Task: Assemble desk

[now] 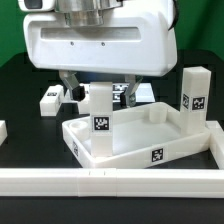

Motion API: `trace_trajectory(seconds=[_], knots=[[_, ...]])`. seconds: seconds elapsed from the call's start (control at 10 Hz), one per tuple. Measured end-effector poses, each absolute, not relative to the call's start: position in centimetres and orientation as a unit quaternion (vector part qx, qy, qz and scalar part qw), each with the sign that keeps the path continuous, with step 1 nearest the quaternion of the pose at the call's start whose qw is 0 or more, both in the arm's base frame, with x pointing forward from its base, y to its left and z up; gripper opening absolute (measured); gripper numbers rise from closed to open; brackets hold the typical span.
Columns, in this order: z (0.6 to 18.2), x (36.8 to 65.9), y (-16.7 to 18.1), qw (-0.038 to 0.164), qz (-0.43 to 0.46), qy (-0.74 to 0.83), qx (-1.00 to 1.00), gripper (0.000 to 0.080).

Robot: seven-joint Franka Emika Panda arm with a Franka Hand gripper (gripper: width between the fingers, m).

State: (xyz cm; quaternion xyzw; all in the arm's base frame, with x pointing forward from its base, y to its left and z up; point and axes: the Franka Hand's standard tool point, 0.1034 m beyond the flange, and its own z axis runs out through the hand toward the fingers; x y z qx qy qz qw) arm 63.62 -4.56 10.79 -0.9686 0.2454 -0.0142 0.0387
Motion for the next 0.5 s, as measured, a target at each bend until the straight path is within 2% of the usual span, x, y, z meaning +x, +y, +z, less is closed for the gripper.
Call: trace_trajectory(seconds=[0.3,0.5], knots=[[10.82,63.64,-4.64,0.01,-0.019,0.132,-0.991,0.0649],[10.8,63.75,-4.47,0.007,-0.023,0.099,-0.995,0.0649]])
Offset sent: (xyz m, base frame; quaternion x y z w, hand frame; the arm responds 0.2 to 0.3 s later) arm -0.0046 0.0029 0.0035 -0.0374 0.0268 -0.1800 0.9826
